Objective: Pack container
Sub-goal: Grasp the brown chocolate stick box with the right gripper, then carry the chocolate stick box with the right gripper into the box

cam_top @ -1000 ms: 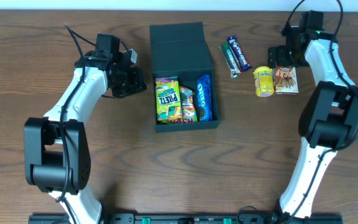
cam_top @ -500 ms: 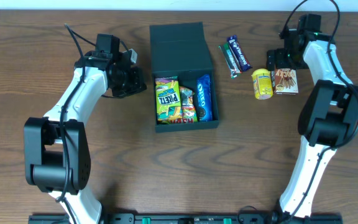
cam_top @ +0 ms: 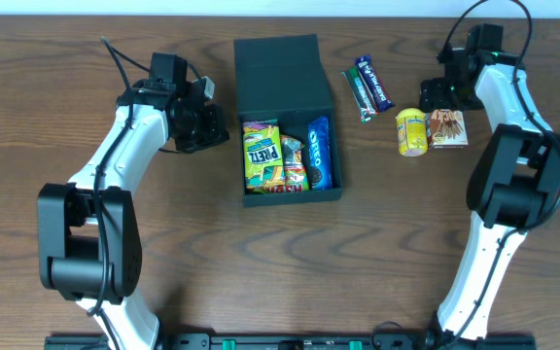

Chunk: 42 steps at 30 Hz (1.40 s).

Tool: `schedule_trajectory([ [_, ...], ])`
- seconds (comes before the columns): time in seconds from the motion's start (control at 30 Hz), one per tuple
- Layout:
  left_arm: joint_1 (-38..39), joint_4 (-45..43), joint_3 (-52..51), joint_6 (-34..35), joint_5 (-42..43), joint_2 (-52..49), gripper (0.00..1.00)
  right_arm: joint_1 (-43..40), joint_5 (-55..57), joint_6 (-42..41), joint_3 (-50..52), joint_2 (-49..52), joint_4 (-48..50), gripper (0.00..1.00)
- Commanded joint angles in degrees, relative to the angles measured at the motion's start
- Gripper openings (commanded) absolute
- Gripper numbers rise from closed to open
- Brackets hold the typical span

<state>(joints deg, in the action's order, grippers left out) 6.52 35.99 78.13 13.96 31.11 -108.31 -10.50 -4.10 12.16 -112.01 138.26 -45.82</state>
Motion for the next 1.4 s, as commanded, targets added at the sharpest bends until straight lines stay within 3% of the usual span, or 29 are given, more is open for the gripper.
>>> schedule_trajectory([
  [0.0, -0.2, 0.2, -0.5, 0.4, -0.2, 0.6, 0.06, -0.5, -0.5, 0.1, -0.4, 0.9, -0.5, 0.79],
  [0.3, -0.2, 0.2, -0.5, 0.4, -0.2, 0.6, 0.06, -0.5, -0.4, -1.4, -2.4, 0.9, -2.3, 0.75],
  [0.7, -0.2, 0.1, -0.5, 0.2, -0.3, 0.6, 0.06, 0.7, -0.5, -1.4, -22.9, 0.9, -15.6, 0.70],
  [1.0, -2.0, 0.2, -0.5, 0.2, -1.7, 0.6, 0.06, 8.0, -4.6, -6.1, -34.6, 0.9, -27.3, 0.69],
  [1.37, -11.2, 4.5, -0.5, -3.8, -1.7, 0.6, 0.06, 22.1, -9.5, -14.9, -36.4, 0.9, -36.7, 0.69],
])
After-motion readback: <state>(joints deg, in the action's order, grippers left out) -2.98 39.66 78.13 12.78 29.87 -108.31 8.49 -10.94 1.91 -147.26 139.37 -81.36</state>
